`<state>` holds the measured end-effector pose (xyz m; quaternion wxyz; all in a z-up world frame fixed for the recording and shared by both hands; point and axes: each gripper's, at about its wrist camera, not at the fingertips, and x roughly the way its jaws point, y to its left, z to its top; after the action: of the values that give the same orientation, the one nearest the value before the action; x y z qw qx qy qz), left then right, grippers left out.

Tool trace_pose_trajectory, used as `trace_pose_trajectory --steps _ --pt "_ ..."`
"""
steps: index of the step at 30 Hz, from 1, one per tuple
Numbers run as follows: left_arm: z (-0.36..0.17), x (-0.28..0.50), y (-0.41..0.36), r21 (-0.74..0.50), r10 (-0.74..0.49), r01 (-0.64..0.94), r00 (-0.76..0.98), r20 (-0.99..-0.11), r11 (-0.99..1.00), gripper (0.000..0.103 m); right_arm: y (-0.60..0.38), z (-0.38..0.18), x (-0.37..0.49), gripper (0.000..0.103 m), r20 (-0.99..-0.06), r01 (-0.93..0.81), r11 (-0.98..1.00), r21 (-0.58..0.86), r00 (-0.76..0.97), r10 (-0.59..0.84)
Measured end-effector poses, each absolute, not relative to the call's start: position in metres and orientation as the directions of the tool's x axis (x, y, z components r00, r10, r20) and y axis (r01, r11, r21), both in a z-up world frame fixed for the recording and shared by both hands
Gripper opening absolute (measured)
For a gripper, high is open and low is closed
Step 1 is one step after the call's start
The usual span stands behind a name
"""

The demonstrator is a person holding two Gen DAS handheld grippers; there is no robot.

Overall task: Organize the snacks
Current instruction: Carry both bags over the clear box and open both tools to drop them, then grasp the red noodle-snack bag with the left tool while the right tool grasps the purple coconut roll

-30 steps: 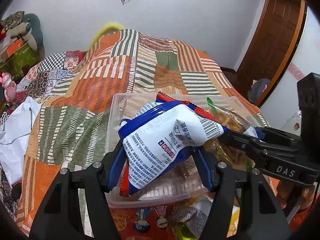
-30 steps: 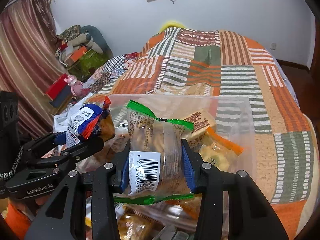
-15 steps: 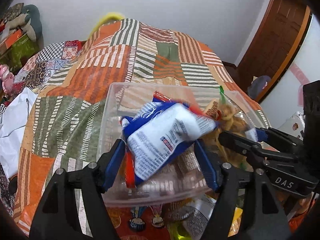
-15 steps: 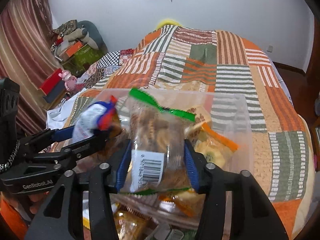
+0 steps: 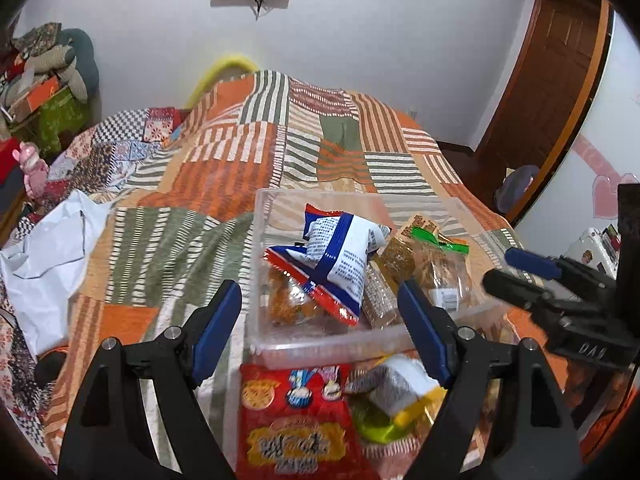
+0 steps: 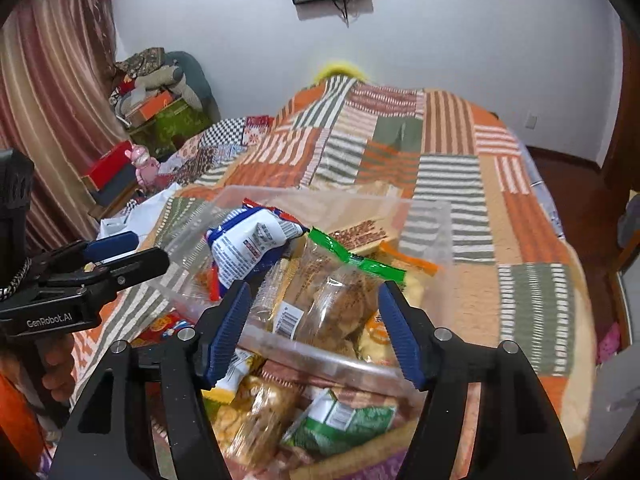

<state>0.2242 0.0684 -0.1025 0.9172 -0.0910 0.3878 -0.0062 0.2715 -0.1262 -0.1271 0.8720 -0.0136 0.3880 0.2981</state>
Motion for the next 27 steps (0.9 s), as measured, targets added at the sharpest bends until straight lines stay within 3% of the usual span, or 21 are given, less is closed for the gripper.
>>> trace_pose_trajectory --steps 10,14,21,27 --pt "-0.105 0.186 0.069 -0.148 -0.077 -0.042 0.698 -0.712 0.988 0.085 -0.155 -0.118 0.243 0.071 -0.654 -0.497 0.846 0.191 0.579 0.487" --pt "-0.119 0.178 0.069 -0.133 -0.061 -0.054 0.682 -0.729 0.99 0.093 -0.166 -0.129 0.234 0.073 -0.679 -0.469 0.864 0.186 0.574 0.458" --pt "-0.152 0.177 0.076 -0.144 -0.063 -0.081 0.618 -0.784 0.986 0.094 -0.184 -0.162 0.219 0.081 -0.738 -0.39 0.902 0.186 0.551 0.39" --pt "-0.173 0.184 0.079 -0.163 -0.079 -0.098 0.572 -0.817 0.982 0.094 -0.187 -0.185 0.227 0.081 -0.766 -0.326 0.9 0.291 0.484 0.423"
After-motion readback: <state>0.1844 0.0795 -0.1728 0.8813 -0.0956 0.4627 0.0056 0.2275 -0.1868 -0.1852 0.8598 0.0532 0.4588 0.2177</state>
